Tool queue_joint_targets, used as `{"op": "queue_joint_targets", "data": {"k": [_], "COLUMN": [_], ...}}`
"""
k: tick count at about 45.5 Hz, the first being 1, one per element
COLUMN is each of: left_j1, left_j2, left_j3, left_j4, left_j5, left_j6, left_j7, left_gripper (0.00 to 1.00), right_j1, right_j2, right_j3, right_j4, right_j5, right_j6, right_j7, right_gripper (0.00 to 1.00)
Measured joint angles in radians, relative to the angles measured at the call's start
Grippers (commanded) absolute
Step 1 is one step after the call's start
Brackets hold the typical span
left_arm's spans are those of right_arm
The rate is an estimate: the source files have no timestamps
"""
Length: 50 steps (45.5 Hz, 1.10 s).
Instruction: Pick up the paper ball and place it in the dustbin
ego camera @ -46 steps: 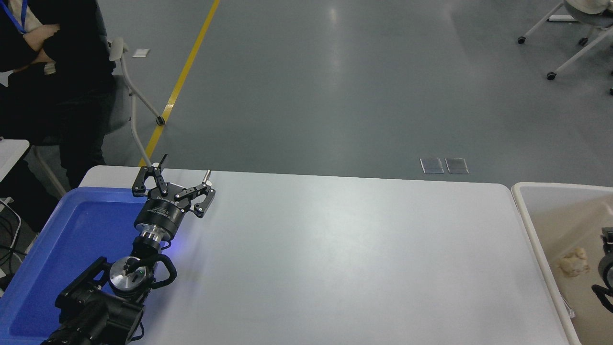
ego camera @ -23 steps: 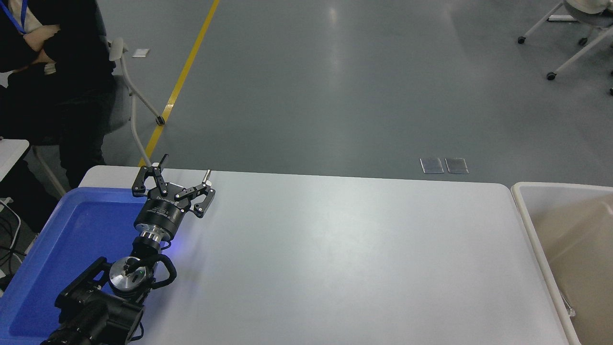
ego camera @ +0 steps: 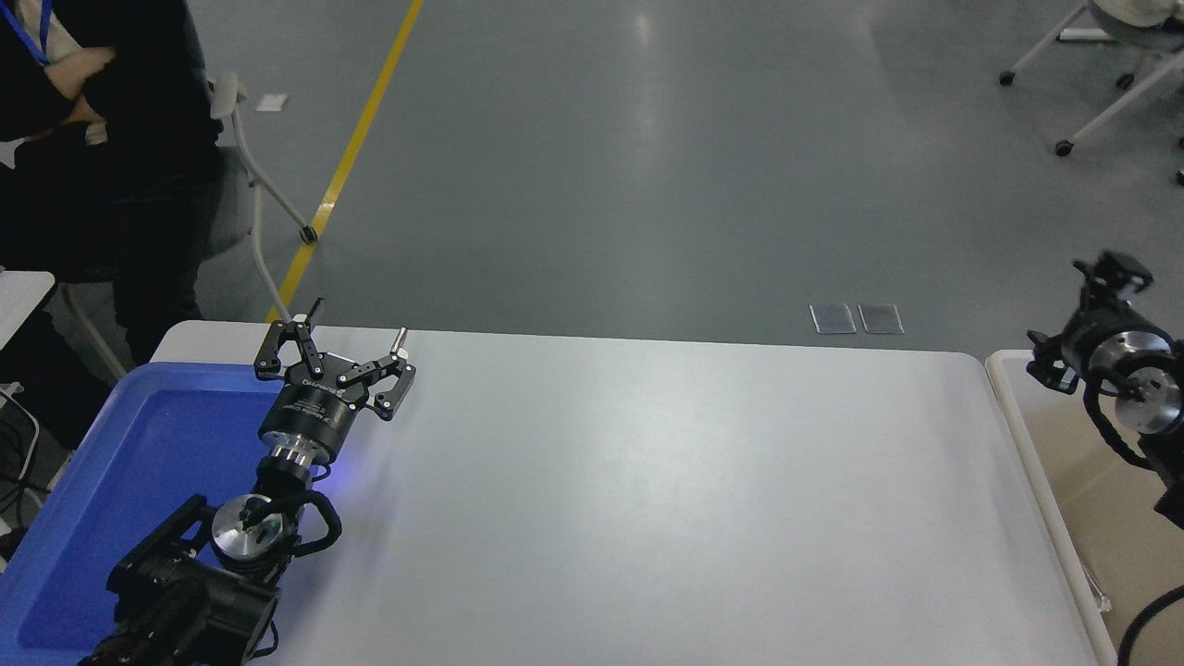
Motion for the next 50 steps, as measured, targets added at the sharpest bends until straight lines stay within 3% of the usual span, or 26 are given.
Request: {"op": "queue_joint_targets", "data": {"k": [24,50], "left_j1": [0.0,0.0], "left_j2": [0.0,0.0], "left_j3": [0.0,0.0], "left_j4": [0.0,0.0], "left_j5": [0.0,0.001], "left_j6": [0.0,-0.001], "left_j7": [0.0,0.0], "left_gripper": [0.99,0.99], "right_j1": [-0.146,-0.298], "right_j2": [0.136,0.186], "right_j3": [0.195,0.355], "right_j4": [0.109,0.114], "right_j5": [0.006,0.007], "right_j6": [0.28,0.386], "right_j7": [0.003,0.004], "right_gripper": [1.0,1.0]}}
